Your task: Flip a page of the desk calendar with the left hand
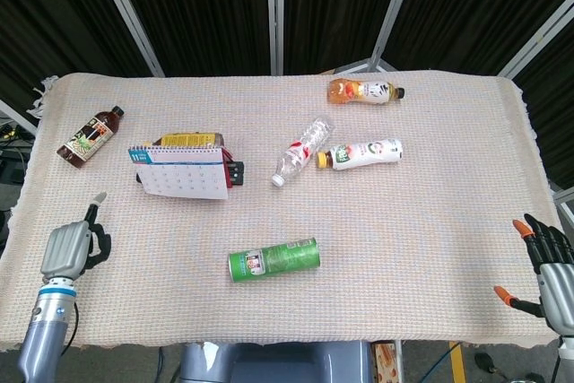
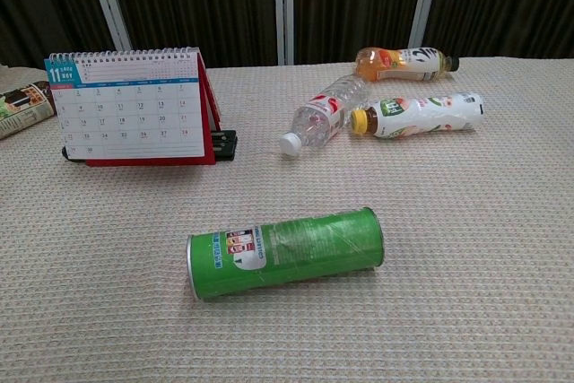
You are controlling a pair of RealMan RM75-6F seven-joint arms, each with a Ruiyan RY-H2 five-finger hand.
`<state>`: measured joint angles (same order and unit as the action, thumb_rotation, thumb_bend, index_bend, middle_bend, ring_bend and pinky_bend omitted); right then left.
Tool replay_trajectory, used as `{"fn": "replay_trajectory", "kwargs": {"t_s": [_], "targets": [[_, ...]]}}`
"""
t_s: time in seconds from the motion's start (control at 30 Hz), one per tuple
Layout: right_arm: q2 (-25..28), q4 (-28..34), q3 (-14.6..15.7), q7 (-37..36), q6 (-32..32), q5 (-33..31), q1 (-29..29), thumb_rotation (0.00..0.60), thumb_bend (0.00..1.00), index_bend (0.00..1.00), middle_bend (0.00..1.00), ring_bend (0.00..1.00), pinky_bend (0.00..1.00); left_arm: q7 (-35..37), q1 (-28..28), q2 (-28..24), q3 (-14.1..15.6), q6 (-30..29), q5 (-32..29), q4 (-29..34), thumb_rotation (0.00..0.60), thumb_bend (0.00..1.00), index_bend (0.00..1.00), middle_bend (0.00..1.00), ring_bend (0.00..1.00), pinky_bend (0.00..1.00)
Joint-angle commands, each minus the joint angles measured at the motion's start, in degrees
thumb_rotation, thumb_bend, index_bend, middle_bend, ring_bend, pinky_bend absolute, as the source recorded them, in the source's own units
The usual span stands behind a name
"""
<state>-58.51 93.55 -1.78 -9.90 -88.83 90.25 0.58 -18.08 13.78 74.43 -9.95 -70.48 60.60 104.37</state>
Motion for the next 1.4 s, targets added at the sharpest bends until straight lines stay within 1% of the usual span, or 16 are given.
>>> {"fn": "replay_trajectory", "kwargs": {"t_s": [0.03, 0.17, 0.3, 0.37, 0.63, 1.0, 1.1, 1.4], "targets": [[0.1, 0.0, 0.0, -0.2, -0.2, 0.1, 0.0, 0.600, 0.01, 0.00, 0.00, 0.00, 0.00, -2.1, 4.7, 1.3, -2.6, 6.0, -8.4, 0.7, 0.600, 0.63, 0.00, 0.69, 0.70, 0.60], [0.4, 0.0, -0.2, -0.9, -0.3, -0.1, -0.1, 0.600, 0.01, 0.00, 0.00, 0.00, 0.00, -4.1, 7.7, 2.9, -3.0, 8.4, -13.9, -0.5, 0.600, 0.64, 0.00, 0.69, 0.70, 0.60], [0.5, 0.0, -0.2, -1.2, -0.2, -0.2, 0.0, 0.600, 0.01, 0.00, 0.00, 0.00, 0.00, -5.3, 9.1, 4.1, -2.7, 8.5, -15.9, -1.4, 0.600, 0.64, 0.00, 0.69, 0.70, 0.60], [0.6, -0.1, -0.2, -1.4, -0.1, -0.4, 0.0, 0.600, 0.01, 0.00, 0.00, 0.00, 0.00, -5.9, 10.0, 5.5, -2.7, 8.3, -17.4, -2.5, 0.600, 0.63, 0.00, 0.69, 0.70, 0.60], [0.6, -0.1, -0.2, -1.6, 0.0, -0.4, 0.0, 0.600, 0.01, 0.00, 0.00, 0.00, 0.00, -6.5, 12.1, 7.8, -2.8, 7.8, -20.9, -5.6, 0.600, 0.64, 0.00, 0.69, 0.70, 0.60], [0.4, -0.1, -0.1, -1.3, 0.6, -0.6, 0.2, 0.600, 0.01, 0.00, 0.00, 0.00, 0.00, -7.0, 15.1, 10.0, -3.3, 8.8, -24.5, -9.5, 0.600, 0.64, 0.00, 0.69, 0.70, 0.60], [0.3, -0.3, -0.1, -1.2, 0.8, -0.8, 0.2, 0.600, 0.01, 0.00, 0.00, 0.00, 0.00, -8.1, 16.9, 11.4, -3.8, 9.1, -25.5, -11.0, 0.600, 0.64, 0.00, 0.69, 0.70, 0.60], [0.3, -0.4, -0.2, -1.4, 1.0, -1.3, 0.2, 0.600, 0.01, 0.00, 0.00, 0.00, 0.00, -10.5, 19.8, 13.9, -5.2, 8.2, -29.6, -14.5, 0.600, 0.64, 0.00, 0.69, 0.70, 0.60]]}}
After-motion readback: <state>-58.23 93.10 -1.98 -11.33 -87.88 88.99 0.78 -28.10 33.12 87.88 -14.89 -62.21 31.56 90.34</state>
